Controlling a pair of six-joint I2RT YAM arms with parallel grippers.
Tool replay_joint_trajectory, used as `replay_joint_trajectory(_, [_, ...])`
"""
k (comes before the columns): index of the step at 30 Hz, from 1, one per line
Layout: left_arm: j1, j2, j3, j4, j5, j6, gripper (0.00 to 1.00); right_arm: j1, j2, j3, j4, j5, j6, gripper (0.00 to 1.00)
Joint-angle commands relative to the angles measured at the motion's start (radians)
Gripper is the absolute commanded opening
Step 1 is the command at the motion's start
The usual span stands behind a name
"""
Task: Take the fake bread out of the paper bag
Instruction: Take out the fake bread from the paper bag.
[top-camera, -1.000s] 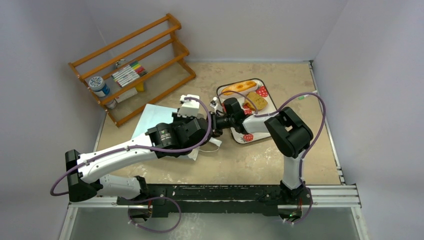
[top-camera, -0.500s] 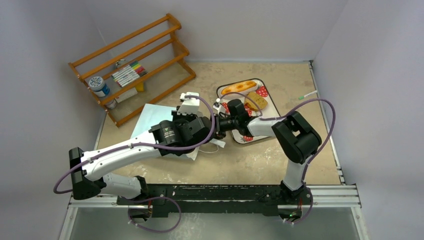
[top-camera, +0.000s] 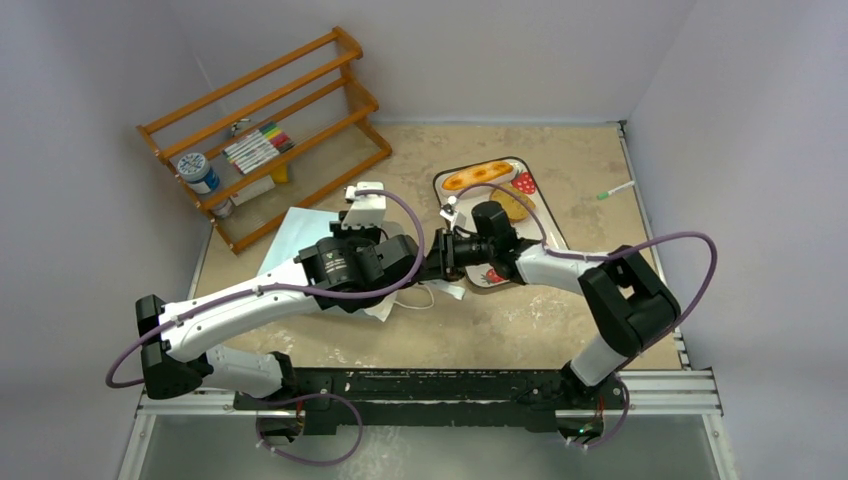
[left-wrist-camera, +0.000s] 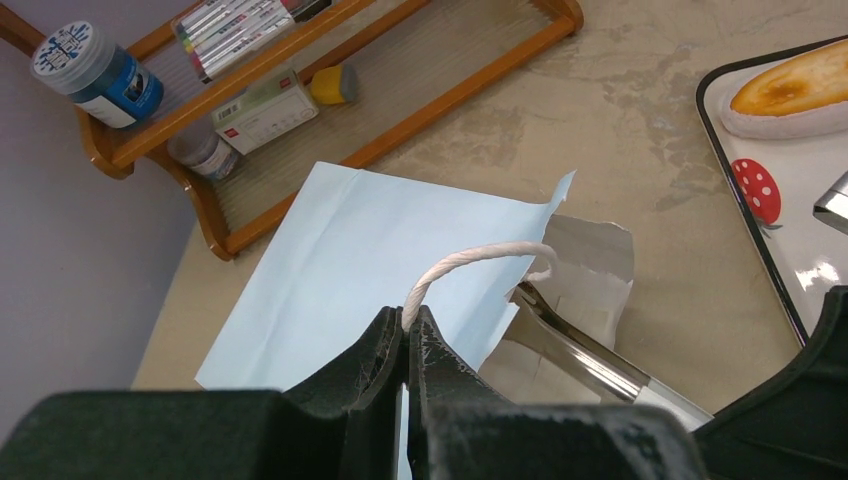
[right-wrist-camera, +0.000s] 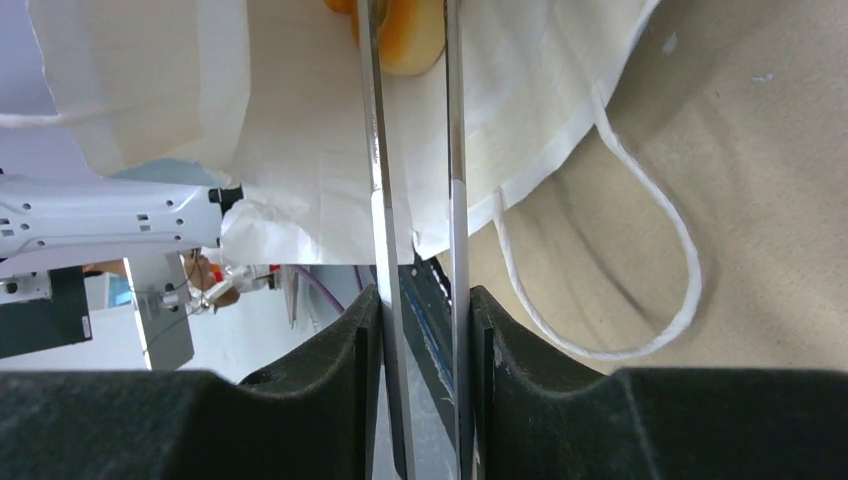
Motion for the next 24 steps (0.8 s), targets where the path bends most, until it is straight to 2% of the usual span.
replay_joint_trajectory(1, [-0.004,-0.013,0.055,-0.044,-0.066,-0.044,0.00,-0.007,-0.060,-0.028,0.009,-0.001,-0.022,0.00])
replay_joint_trajectory(7, [-0.005,-0.026,0.043,-0.023,-0.048,-0.041,0.00,-0.006,0.012,-0.025,0.059,-0.001,-0.012,0.00])
replay_joint_trajectory(11, [-0.004,-0.028,0.042,0.009,-0.036,-0.009,0.00,-0.005,0.036,0.005,-0.005,0.050,-0.060,0.00])
replay_joint_trajectory(15, [-0.005,-0.024,0.043,0.016,-0.033,0.008,0.00,-0.006,0.014,0.036,-0.106,0.094,-0.118,0.07])
replay_joint_trajectory(18, [-0.005,-0.023,0.041,0.026,-0.028,0.017,0.00,-0.005,0.002,0.052,-0.156,0.102,-0.140,0.19])
replay_joint_trajectory(24, [-0.006,-0.021,0.037,0.062,-0.016,0.043,0.00,-0.006,0.056,0.069,-0.157,0.051,-0.134,0.31])
